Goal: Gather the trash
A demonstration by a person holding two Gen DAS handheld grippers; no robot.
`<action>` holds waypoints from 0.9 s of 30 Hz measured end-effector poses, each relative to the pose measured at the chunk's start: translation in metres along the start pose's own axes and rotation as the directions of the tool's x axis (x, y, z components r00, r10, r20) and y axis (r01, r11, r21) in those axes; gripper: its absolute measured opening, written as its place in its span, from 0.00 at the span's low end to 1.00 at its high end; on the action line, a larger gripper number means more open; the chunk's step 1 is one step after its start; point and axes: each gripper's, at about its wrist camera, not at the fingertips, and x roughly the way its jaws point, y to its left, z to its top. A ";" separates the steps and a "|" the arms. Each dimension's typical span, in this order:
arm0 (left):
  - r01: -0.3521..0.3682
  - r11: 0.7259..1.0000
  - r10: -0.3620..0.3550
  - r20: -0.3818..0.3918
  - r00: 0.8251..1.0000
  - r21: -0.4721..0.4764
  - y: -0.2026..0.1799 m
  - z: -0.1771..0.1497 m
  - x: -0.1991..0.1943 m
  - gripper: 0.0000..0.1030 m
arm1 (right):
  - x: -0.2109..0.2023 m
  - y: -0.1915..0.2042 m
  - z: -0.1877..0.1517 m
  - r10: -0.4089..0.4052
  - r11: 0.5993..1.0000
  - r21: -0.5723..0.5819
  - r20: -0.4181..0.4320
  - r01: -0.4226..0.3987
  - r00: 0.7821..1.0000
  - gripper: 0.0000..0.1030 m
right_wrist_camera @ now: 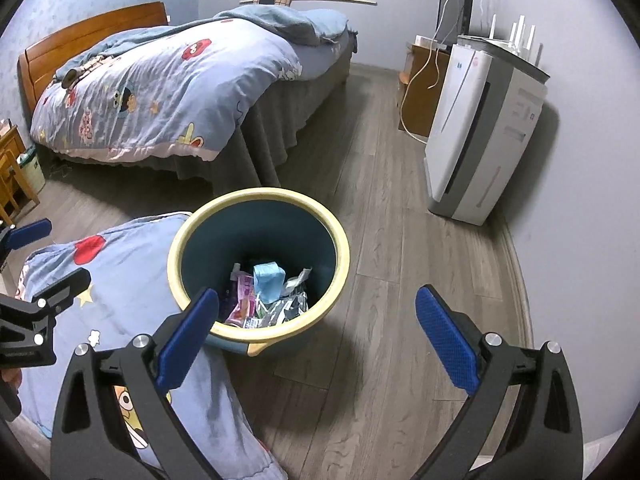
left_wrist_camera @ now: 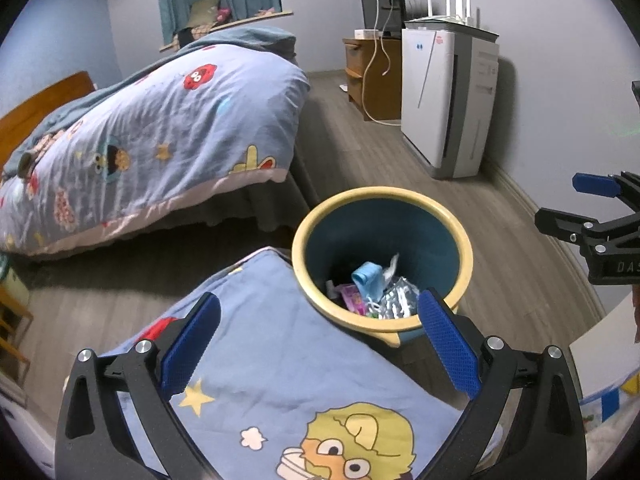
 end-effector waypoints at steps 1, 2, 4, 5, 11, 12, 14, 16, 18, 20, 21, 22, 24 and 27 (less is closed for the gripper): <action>-0.001 1.000 0.001 0.005 1.000 0.004 0.000 0.000 0.000 0.95 | 0.000 0.000 0.000 -0.002 1.000 0.000 -0.001 0.002 1.000 0.94; -0.001 1.000 0.001 0.010 1.000 0.011 -0.001 0.000 0.000 0.95 | 0.000 -0.001 -0.001 -0.002 1.000 0.001 -0.002 0.002 1.000 0.94; 0.000 1.000 -0.001 0.016 1.000 0.017 -0.002 0.001 -0.001 0.95 | 0.002 -0.002 -0.001 -0.001 1.000 0.005 -0.006 0.001 1.000 0.94; 0.002 1.000 -0.003 0.018 1.000 0.018 -0.003 0.001 -0.002 0.95 | 0.002 -0.002 -0.001 -0.001 1.000 0.006 -0.007 0.001 1.000 0.94; 0.009 1.000 -0.010 0.020 1.000 0.016 -0.003 0.001 -0.002 0.95 | 0.003 0.002 -0.001 -0.009 1.000 -0.017 -0.010 0.008 1.000 0.94; 0.010 1.000 -0.010 0.021 1.000 0.015 -0.003 0.001 -0.002 0.95 | 0.003 0.003 -0.001 -0.010 1.000 -0.019 -0.010 0.009 1.000 0.94; 0.010 1.000 -0.011 0.019 1.000 0.013 -0.003 0.002 -0.002 0.95 | 0.003 0.004 -0.002 -0.013 1.000 -0.024 -0.008 0.013 1.000 0.94; 0.009 1.000 -0.009 0.019 1.000 0.013 -0.003 0.001 -0.002 0.95 | 0.003 0.006 -0.002 -0.015 1.000 -0.027 -0.010 0.015 1.000 0.94; 0.011 1.000 -0.012 0.019 1.000 0.013 -0.002 0.001 -0.002 0.95 | 0.003 0.006 -0.002 -0.016 1.000 -0.027 -0.011 0.016 1.000 0.94; 0.009 1.000 -0.009 0.019 1.000 0.015 -0.002 0.001 -0.002 0.95 | 0.003 0.007 -0.002 -0.017 0.999 -0.027 -0.010 0.017 1.000 0.94; 0.009 1.000 -0.009 0.020 1.000 0.015 -0.002 0.001 -0.002 0.95 | 0.003 0.007 -0.002 -0.017 0.999 -0.028 -0.010 0.017 1.000 0.94; 0.009 1.000 -0.009 0.020 1.000 0.016 -0.002 0.001 -0.002 0.95 | 0.004 0.007 -0.002 -0.018 0.999 -0.029 -0.013 0.018 1.000 0.94; 0.011 1.000 -0.011 0.020 1.000 0.014 -0.002 0.001 -0.002 0.95 | 0.004 0.007 -0.002 -0.019 0.999 -0.029 -0.014 0.019 1.000 0.94; 0.010 1.000 -0.011 0.019 1.000 0.014 -0.002 0.001 -0.002 0.95 | 0.004 0.006 -0.002 -0.020 0.999 -0.029 -0.018 0.020 1.000 0.94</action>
